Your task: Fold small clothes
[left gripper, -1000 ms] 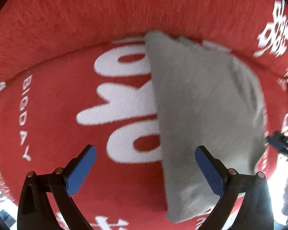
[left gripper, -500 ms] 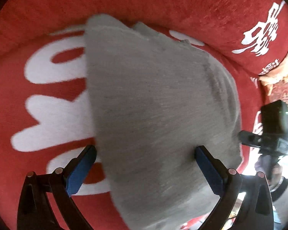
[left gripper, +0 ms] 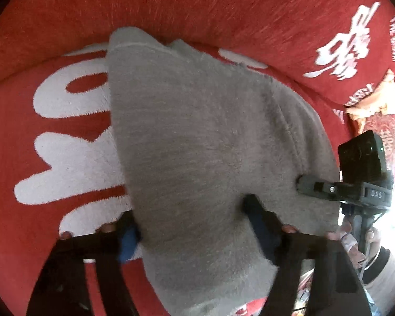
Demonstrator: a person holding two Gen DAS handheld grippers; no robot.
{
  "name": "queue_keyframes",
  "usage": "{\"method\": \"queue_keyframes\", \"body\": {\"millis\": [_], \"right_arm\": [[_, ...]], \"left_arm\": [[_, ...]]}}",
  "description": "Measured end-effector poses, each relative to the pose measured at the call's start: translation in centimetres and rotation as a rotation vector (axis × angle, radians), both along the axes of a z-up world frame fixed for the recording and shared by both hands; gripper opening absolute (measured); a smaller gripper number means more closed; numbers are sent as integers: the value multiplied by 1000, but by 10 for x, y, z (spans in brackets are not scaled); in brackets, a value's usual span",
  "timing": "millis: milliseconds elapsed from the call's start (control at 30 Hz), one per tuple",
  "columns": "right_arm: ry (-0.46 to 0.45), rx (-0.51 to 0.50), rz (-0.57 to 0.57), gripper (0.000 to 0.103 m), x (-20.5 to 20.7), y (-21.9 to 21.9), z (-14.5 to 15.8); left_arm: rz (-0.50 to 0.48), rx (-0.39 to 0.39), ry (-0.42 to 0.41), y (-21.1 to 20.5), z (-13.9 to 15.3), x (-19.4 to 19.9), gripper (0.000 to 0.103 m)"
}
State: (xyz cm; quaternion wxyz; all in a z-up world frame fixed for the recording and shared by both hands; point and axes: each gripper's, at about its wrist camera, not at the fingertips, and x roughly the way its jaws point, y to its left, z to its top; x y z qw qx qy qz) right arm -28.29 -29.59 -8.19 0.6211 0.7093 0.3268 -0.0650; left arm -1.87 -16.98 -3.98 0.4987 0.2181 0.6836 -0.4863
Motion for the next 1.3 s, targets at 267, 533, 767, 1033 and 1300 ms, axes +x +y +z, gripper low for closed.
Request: {"method": "queue_keyframes", "body": {"millis": [267,533,767,1033,1300], "right_arm": [[-103,27,-48,31,5,28,42],[-146,52,-21,31,17,71,67],[-122,139,40,31,64,144,41],[38,58,155,41,96,166,31],[337,-159,198,27,82,146,61]], "left_arm": [[-42,-97,30,16,46,3,57],[-18,-86,27,82,82,29,57],[-11,30,-38,152,59,47,57],[84,88,-72,197,35,75,57],[110,98,-254,216,60,82,57]]}}
